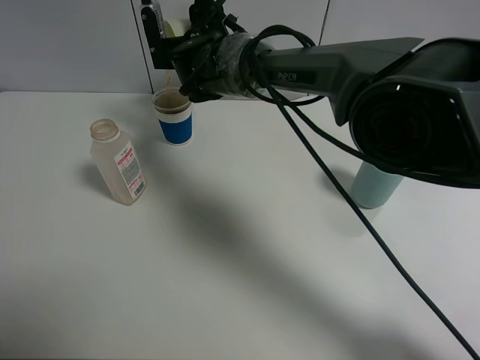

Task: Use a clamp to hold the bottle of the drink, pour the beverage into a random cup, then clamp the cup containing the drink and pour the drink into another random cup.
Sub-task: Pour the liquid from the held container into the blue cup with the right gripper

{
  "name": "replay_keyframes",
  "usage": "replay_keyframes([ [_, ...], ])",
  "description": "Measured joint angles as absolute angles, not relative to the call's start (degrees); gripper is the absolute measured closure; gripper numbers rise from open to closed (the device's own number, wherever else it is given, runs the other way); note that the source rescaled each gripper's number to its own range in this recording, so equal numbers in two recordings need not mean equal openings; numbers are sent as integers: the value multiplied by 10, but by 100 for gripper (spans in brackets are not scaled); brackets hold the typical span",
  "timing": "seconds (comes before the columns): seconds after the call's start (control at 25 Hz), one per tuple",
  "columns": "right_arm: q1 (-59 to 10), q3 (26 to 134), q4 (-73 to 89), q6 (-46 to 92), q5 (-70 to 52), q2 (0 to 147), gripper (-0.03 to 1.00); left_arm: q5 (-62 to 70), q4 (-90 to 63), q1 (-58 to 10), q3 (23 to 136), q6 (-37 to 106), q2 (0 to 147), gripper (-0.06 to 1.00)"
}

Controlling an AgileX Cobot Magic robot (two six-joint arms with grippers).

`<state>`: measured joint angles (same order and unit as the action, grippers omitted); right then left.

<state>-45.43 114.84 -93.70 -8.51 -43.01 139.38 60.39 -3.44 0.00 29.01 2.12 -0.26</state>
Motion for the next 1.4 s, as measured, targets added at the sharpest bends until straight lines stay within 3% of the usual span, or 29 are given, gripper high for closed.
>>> replay_keyframes([
  [0.64, -454, 1148, -940, -11, -430, 1394, 94, 604, -35, 0, 290, 21, -3, -5],
  [1.4, -468, 1148, -985, -18, -417, 1393, 94, 604, -35, 0, 290, 21, -3, -5],
])
